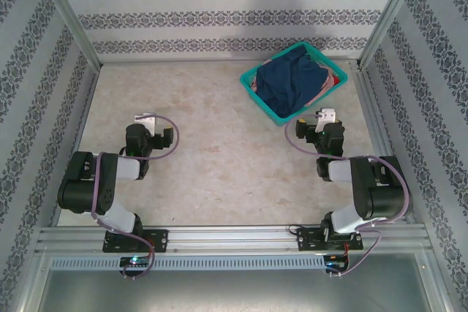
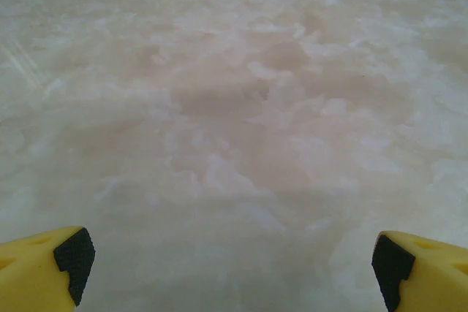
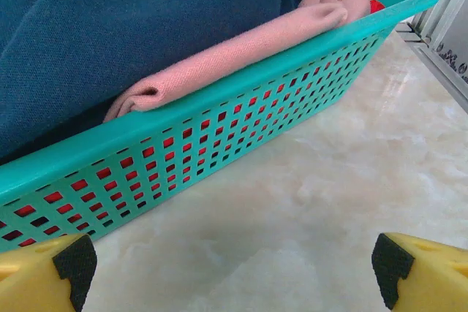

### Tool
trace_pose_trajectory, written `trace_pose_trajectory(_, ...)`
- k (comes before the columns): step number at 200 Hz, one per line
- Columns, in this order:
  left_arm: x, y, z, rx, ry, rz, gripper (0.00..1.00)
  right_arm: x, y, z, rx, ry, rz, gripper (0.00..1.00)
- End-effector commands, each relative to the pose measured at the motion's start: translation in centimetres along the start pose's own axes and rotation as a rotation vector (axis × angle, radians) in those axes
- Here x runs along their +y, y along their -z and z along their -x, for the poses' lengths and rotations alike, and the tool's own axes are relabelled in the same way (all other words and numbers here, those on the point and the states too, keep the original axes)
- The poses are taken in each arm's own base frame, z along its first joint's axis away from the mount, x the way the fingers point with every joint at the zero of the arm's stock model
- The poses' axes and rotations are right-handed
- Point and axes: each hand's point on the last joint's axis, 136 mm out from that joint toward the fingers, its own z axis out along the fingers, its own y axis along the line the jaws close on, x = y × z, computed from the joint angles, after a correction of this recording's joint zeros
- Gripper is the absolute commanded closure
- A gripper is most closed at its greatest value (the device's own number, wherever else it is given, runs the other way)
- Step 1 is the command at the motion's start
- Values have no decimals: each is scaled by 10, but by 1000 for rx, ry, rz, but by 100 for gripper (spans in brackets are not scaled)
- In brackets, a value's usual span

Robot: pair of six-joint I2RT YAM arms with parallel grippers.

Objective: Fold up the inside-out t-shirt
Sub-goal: Pick up the T-shirt from the basket.

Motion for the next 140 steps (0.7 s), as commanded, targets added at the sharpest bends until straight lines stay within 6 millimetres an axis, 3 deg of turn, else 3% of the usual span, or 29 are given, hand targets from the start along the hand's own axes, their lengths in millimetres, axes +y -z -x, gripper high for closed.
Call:
trace_pose_trajectory(1, 6, 1, 17, -53, 18, 16, 0, 2, -2, 11, -27, 2, 1, 2)
trace_pose_trajectory(140, 6, 1, 17, -52, 21, 17, 0, 2, -3, 11, -26, -4, 7, 2)
